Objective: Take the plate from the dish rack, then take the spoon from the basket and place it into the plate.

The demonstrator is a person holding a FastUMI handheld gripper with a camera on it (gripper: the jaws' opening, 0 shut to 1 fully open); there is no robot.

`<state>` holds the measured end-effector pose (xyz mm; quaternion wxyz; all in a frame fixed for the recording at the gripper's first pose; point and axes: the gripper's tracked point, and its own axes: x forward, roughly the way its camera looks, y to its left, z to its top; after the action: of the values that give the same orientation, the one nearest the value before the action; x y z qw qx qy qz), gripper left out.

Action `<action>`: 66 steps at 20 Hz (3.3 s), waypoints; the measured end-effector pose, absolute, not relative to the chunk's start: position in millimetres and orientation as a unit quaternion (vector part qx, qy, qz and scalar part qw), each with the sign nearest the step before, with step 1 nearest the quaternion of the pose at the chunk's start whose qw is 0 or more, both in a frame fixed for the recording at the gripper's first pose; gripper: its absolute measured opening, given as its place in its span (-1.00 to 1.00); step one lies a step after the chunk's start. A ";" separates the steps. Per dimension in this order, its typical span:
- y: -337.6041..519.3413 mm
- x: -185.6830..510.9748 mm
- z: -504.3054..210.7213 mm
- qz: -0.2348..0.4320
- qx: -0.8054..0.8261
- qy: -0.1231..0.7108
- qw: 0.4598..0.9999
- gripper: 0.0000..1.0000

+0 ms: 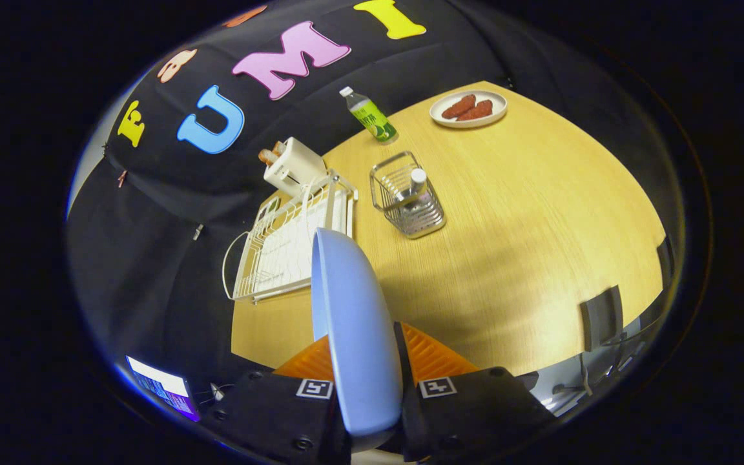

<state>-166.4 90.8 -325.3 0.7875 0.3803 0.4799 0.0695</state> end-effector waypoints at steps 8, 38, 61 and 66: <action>101.9 -176.1 -386.3 0.068 0.385 0.508 0.767 -0.33; -9.5 -110.1 -305.8 0.022 0.276 0.391 0.878 0.94; 17.8 -16.6 -359.0 0.126 0.147 0.440 0.877 -0.70; 3.5 -13.2 -329.1 0.102 0.179 0.416 0.886 -0.75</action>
<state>-13.2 3.5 -329.1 0.8856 0.1791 0.4161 0.1021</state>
